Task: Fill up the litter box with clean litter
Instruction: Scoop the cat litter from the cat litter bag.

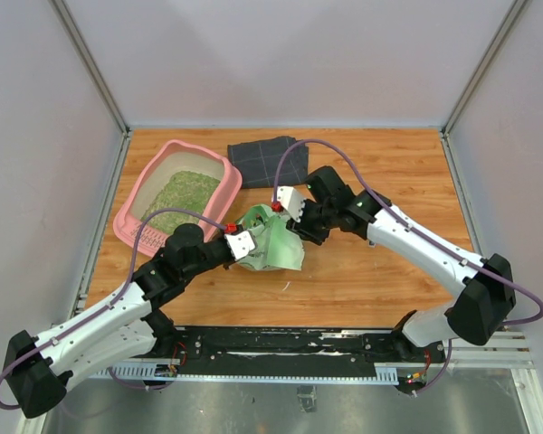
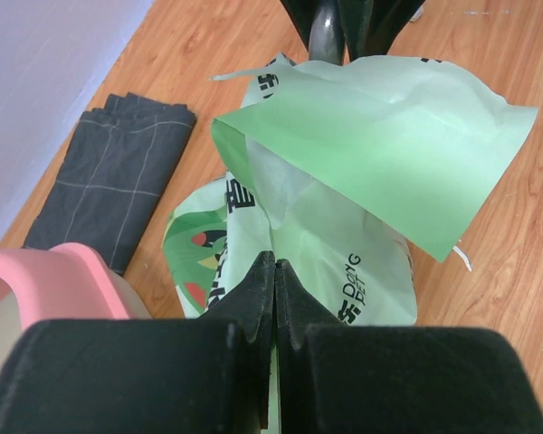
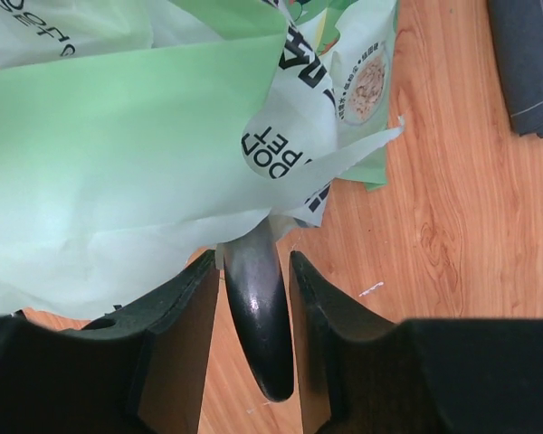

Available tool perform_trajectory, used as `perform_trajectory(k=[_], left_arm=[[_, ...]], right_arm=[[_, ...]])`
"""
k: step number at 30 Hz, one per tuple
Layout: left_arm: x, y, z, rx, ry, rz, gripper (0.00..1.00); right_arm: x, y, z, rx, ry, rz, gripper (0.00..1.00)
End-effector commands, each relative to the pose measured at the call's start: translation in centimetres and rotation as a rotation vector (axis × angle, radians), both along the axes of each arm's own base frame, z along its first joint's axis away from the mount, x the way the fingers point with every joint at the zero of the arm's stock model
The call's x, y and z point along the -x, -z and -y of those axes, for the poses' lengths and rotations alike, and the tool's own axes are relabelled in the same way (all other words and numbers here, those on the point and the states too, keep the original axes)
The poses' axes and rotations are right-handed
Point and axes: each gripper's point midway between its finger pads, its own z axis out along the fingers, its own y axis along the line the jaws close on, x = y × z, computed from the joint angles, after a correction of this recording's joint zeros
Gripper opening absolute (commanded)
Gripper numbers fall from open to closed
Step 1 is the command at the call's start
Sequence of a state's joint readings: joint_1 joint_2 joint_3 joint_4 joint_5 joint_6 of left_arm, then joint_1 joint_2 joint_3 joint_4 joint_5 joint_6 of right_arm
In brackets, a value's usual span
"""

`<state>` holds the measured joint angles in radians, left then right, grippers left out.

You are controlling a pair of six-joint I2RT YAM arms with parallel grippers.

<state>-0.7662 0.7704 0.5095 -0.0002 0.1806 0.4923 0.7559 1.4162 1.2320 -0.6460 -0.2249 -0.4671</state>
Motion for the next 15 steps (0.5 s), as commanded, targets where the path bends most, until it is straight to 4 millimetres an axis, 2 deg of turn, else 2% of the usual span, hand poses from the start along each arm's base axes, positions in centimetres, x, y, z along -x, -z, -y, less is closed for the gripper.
perform_trajectory(k=[1,3,10,13,15], left_arm=[[0.1,0.2,-0.1,0.005,0.002,-0.010,0.00],[0.1,0.2,-0.1,0.007,0.005,-0.010,0.00],[0.2,-0.1,0.0,0.013,0.013,-0.004,0.00],[0.7,-1.4,1.0,0.052,0.071,0.017,0.00],[1.0,-3.5,2.1,0.118,0.117,0.038,0.00]], right_arm=[[-1.1,-3.8,-1.2,-0.108,0.006,0.064,0.38],[-1.1,-4.2,-1.3,-0.116,-0.004,0.072,0.36],[-0.5,-3.5,-0.6,-0.057,-0.048,0.052,0.01],[-0.1,-3.3,1.3,0.020,-0.044,0.069,0.01],[-0.1,-3.8,3.3,0.089,-0.019,0.104,0.01]])
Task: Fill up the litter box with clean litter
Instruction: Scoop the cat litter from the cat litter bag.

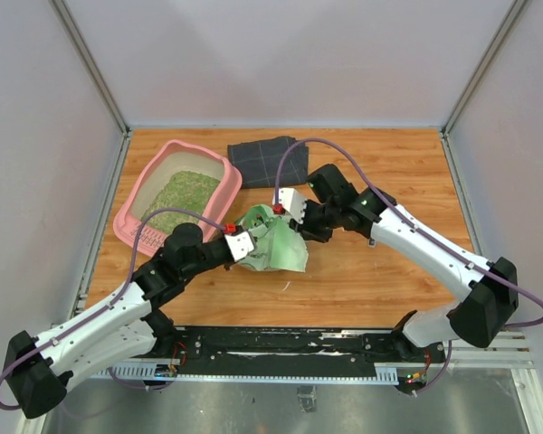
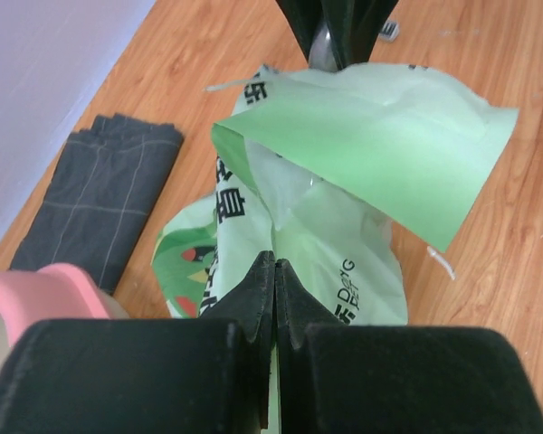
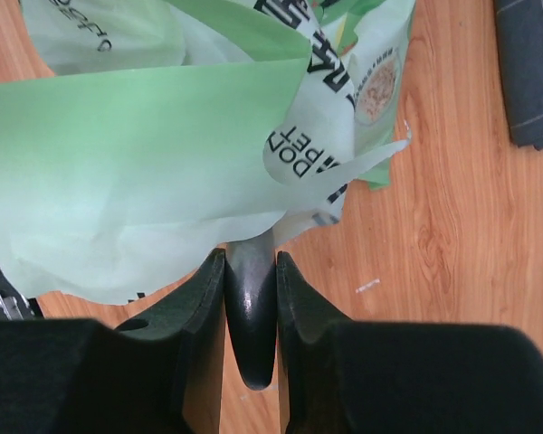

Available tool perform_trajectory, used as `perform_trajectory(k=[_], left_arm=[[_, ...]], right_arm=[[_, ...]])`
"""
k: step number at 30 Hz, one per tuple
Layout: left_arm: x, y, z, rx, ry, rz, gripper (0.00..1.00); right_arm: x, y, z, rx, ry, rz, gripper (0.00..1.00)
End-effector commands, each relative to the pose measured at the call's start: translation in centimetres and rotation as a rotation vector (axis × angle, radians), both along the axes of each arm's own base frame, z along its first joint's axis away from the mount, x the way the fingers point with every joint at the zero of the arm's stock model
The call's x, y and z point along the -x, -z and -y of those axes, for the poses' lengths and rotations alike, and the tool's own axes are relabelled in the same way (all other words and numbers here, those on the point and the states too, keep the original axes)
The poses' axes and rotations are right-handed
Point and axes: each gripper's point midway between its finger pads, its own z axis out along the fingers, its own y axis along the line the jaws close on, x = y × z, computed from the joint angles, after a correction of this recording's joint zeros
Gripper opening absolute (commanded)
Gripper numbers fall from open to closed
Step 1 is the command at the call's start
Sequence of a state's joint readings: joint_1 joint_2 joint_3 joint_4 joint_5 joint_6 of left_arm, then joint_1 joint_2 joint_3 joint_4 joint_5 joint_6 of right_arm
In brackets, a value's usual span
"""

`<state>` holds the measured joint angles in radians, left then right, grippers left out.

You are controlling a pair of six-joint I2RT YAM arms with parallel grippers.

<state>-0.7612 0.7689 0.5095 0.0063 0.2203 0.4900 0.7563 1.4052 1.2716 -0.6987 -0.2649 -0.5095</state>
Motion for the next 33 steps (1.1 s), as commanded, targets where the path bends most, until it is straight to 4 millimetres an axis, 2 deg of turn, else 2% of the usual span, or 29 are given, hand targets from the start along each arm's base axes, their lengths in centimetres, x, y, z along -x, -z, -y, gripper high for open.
perform_trajectory(k=[1,3,7,9,12,17,22,27,33], left_arm=[[0.7,-4.4,2.4,0.145,0.110,0.044,0.00],[0.9,-6.9,3.8,0.222,0.165,0.059,0.00],[1.0,-9.4,5.2,0.304,0.215,0.055,0.00],[0.5,-9.0,5.2,0.284,0.195,0.043,0.00],[-0.6,-7.3,4.5,0.231,0.118,0.023,0.00],[-0.7,-5.2,3.5,0.249,0.040,-0.059,0.00],[-0.7,-2.8,2.6,0.250,-0.018,-0.114,0.00],[-0.6,-2.7,2.9,0.277,-0.011,-0.127,0.00],[-0.8,-2.7,3.2,0.275,-0.002,-0.128,0.00]], right_arm=[[-0.7,-2.9,4.4,0.129,0.055,0.122,0.01],[-0.5,-4.1,5.9,0.165,0.085,0.150,0.01],[0.0,-6.0,7.4,0.187,0.112,0.177,0.01],[-0.1,-6.1,7.1,0.185,0.087,0.188,0.01],[-0.3,-5.5,5.7,0.189,0.042,0.170,0.01],[-1.5,-3.2,2.8,0.197,-0.065,0.137,0.01],[-2.3,-0.1,0.9,0.226,-0.125,0.061,0.01],[-1.9,2.6,-0.3,0.202,-0.133,0.007,0.01],[-1.5,5.1,-0.1,0.145,-0.071,-0.017,0.01]])
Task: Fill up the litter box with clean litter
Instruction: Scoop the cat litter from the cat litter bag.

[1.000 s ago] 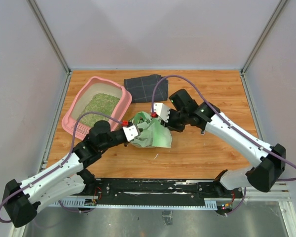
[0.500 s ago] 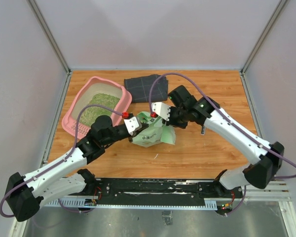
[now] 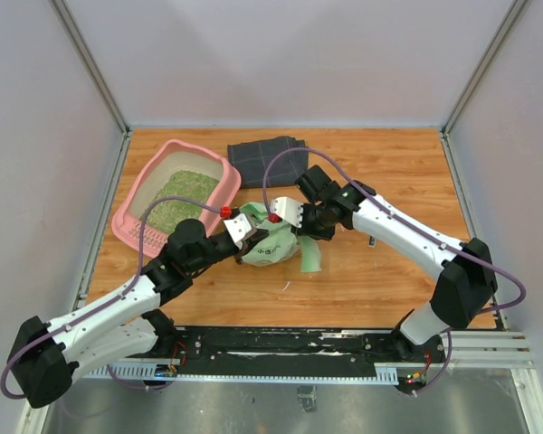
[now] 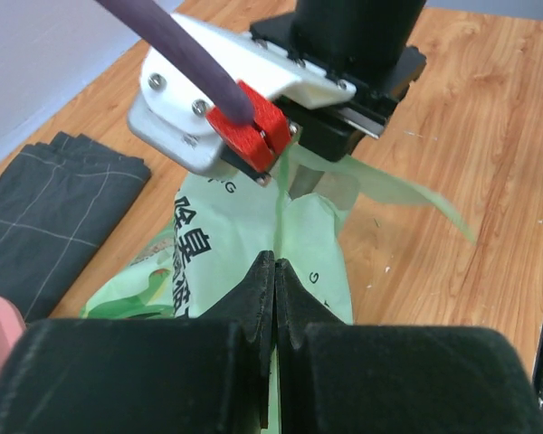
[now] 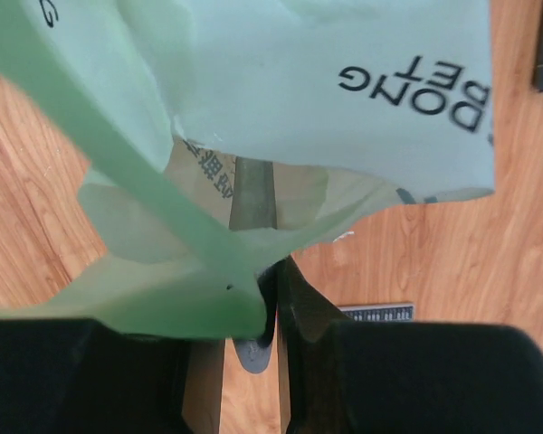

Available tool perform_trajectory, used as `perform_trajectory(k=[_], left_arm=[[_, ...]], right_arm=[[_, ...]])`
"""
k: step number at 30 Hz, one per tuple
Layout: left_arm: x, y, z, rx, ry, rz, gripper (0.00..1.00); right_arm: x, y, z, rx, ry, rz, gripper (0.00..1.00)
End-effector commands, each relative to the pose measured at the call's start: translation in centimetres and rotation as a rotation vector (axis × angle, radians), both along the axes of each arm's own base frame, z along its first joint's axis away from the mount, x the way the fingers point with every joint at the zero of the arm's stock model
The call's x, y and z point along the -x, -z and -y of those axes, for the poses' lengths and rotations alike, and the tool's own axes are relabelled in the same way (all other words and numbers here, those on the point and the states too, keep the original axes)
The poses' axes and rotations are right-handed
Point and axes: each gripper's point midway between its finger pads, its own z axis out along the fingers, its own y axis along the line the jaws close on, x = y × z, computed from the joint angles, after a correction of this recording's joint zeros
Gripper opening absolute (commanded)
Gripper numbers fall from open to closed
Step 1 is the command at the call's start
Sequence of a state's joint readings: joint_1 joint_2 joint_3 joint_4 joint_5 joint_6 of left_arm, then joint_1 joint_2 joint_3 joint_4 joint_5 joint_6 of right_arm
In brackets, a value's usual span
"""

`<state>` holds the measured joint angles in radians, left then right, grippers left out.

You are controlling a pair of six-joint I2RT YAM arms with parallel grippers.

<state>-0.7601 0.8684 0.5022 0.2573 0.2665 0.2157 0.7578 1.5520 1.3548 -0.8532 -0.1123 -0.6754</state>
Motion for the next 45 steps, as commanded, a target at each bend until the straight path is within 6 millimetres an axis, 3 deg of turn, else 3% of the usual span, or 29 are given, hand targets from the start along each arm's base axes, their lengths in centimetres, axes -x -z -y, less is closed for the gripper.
perform_trajectory(k=[1,12,22,31,36,45], left_arm=[[-0.3,-0.6,0.2,0.029,0.002,0.005,0.00],[-0.3,-0.9,0.2,0.041,0.004,0.012,0.00],[-0.9,-0.9,-0.7,0.039,-0.059,0.018,0.00],[-1.4,-0.9,-1.4,-0.011,-0.100,0.032,0.00],[-2.0,-1.8,-2.3,-0.033,-0.146,0.065,0.00],[-2.4,-4.0,-2.9,-0.017,-0.188,0.094,0.00]], right_arm=[[0.1,1.9,-3.0,-0.167,0.008,-0.022,0.01],[-0.2,2.1,-5.2,-0.474,0.010,0.003,0.01],[0.3,0.4,-6.6,-0.675,0.001,-0.034,0.01],[2.0,-1.1,-3.3,-0.729,0.038,-0.032,0.01],[2.3,-1.9,-1.2,-0.720,0.084,-0.015,0.01],[3.7,-3.4,0.6,-0.732,0.095,0.052,0.01]])
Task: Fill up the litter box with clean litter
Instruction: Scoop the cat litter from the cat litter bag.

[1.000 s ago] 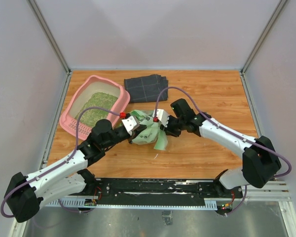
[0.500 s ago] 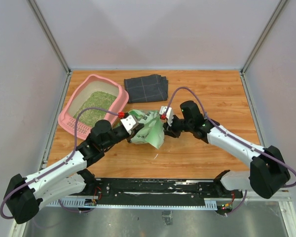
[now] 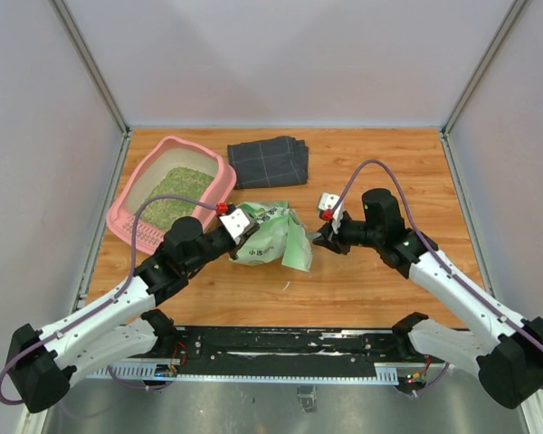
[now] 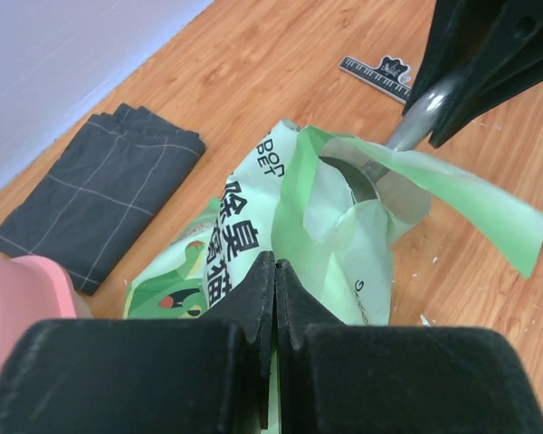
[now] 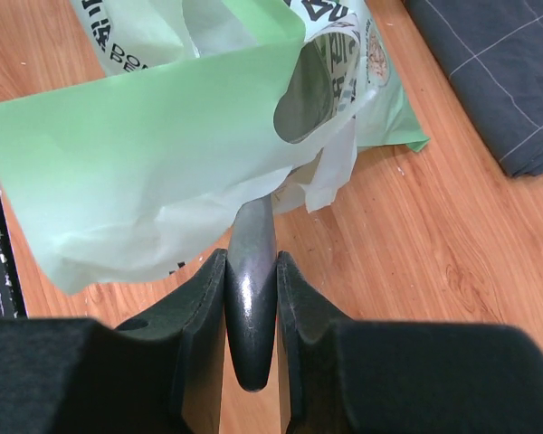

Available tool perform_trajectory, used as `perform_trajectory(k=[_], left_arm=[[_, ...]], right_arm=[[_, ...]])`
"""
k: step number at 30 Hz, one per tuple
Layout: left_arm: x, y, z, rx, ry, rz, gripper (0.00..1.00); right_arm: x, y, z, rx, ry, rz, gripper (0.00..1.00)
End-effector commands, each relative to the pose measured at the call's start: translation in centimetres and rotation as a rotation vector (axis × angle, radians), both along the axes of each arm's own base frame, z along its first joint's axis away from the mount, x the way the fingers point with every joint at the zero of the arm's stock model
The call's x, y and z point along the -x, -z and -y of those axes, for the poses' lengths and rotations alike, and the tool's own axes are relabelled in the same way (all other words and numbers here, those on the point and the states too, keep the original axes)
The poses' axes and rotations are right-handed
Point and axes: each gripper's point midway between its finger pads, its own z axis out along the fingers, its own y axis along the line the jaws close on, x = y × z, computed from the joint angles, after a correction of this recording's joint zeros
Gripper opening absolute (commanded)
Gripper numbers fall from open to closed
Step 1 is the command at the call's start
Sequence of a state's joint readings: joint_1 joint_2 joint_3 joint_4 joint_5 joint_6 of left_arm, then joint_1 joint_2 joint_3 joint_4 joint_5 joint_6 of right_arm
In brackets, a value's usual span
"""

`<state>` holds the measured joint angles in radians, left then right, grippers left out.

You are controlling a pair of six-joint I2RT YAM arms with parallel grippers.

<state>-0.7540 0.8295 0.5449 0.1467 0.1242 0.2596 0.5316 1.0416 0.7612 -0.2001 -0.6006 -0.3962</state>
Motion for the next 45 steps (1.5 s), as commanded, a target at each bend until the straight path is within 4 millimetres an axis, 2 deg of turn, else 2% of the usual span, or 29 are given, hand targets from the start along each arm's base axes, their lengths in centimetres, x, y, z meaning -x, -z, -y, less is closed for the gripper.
perform_trajectory(k=[1,5,11,14,33,41,45], left_arm=[[-0.7,-3.6,-0.6,0.043,-0.042,0.075,0.00],[-0.7,-4.4,-0.6,0.054,-0.047,0.076,0.00],[-0.2,-5.1,-0.9,0.060,-0.036,0.105,0.00],[-0.2,-5.1,-1.1,0.059,-0.040,0.106,0.00],[0.3,-5.5,-1.5,0.058,-0.032,0.140,0.00],[0.3,-5.4,-1.4,0.051,-0.024,0.152,0.00],[0.2,-5.9,-1.6,0.061,-0.035,0.160,0.00]], right_arm=[[1.0,-0.5,0.9,-0.010,0.002,0.007,0.01],[1.7,-0.6,1.4,-0.021,0.025,0.004,0.01],[2.6,-2.4,2.2,-0.085,0.074,0.043,0.01],[2.9,-2.4,2.8,-0.090,0.079,0.099,0.01],[4.4,-6.5,5.2,-0.171,0.161,0.272,0.01],[4.8,-6.8,5.8,-0.164,0.171,0.289,0.01],[5.1,-6.9,6.2,-0.159,0.180,0.300,0.01]])
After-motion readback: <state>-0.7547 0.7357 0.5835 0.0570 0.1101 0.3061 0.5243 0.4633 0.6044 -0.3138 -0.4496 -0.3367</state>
